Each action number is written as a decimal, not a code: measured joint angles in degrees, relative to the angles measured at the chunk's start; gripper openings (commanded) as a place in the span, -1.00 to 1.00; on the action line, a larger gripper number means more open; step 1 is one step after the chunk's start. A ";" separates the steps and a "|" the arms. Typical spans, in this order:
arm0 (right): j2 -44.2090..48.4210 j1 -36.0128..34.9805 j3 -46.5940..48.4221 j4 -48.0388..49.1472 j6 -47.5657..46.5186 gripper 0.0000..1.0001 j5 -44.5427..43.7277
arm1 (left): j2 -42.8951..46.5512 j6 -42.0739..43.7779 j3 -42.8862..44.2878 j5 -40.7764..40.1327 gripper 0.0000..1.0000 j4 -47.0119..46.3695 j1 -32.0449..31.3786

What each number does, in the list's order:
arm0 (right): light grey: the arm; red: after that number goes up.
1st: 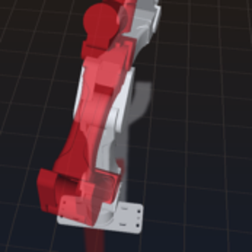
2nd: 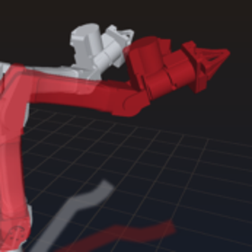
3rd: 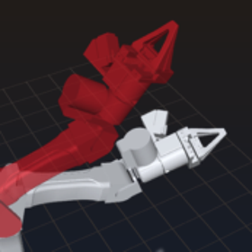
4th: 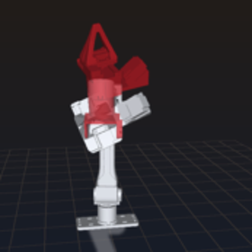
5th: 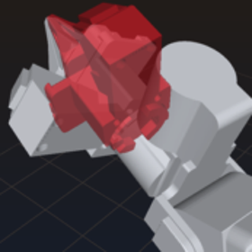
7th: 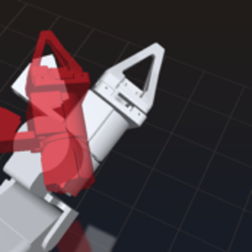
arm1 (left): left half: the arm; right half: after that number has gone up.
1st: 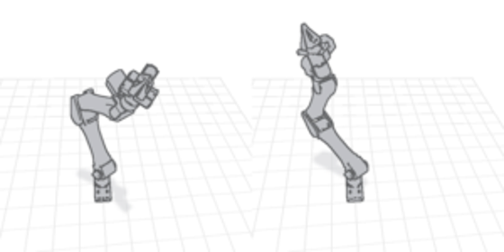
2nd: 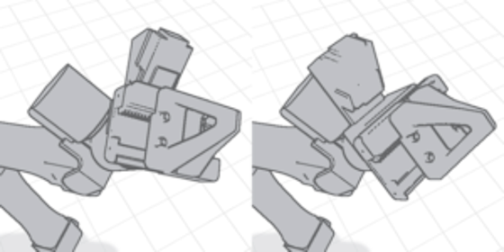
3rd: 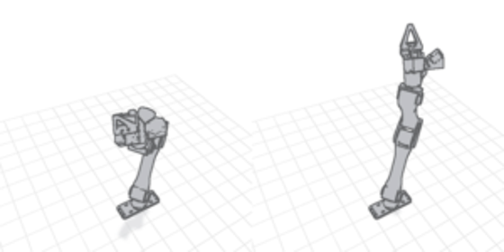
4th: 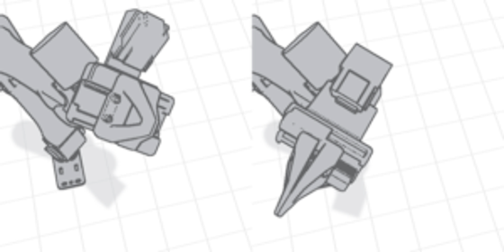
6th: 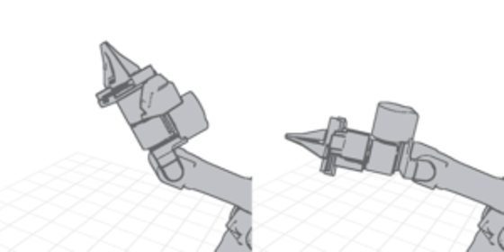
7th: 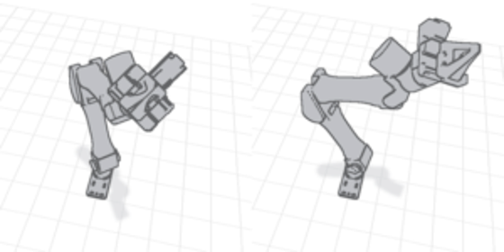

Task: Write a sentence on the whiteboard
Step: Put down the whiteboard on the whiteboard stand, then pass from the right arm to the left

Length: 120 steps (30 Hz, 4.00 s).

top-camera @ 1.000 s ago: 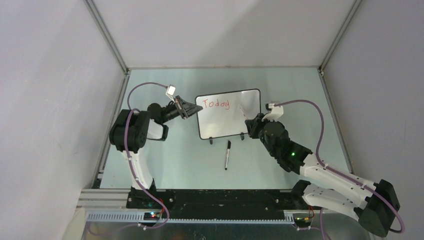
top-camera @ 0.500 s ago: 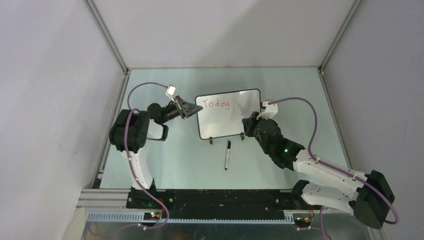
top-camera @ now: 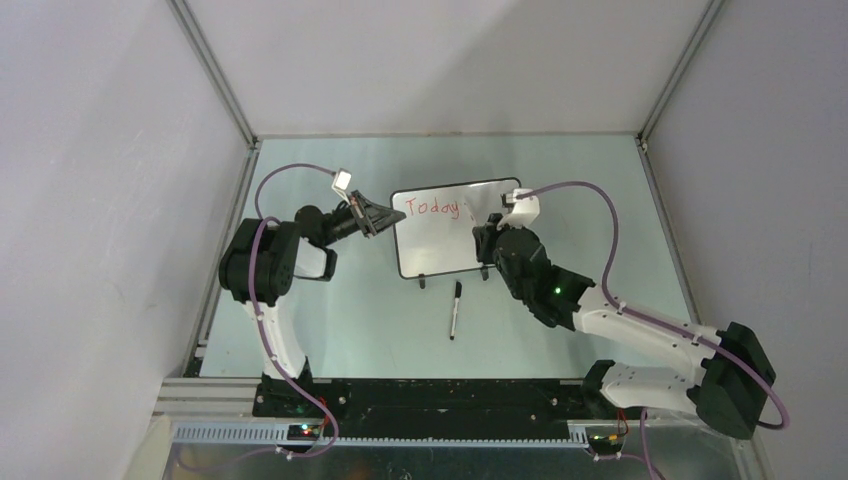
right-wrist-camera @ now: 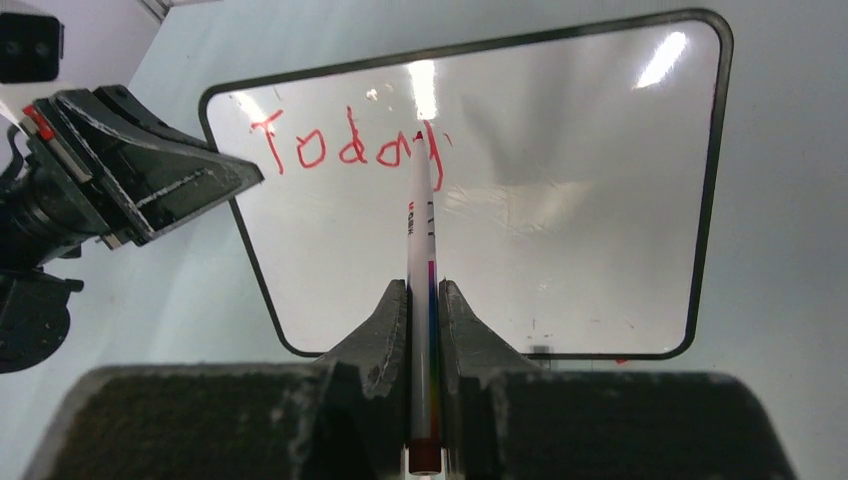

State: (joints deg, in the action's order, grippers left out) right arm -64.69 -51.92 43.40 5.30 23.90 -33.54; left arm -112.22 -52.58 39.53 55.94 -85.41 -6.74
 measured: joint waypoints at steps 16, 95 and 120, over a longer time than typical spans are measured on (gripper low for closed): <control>3.21 -1.18 8.48 -17.53 3.72 -1.00 9.64 | -0.11 -0.37 0.63 0.42 -0.75 0.02 0.00; -8.96 -5.07 38.86 -56.11 4.55 -1.00 28.46 | 59.32 79.17 -7.04 -51.47 0.98 72.70 -46.73; -5.60 -5.88 35.76 -50.40 5.03 -1.00 23.21 | 52.94 74.23 -6.16 -43.89 0.39 63.45 -47.71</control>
State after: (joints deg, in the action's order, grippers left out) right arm -70.28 -57.80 79.15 -45.10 28.93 -10.33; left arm -59.29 21.65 33.36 12.05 -21.96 -54.46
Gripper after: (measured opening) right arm 0.136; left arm 0.718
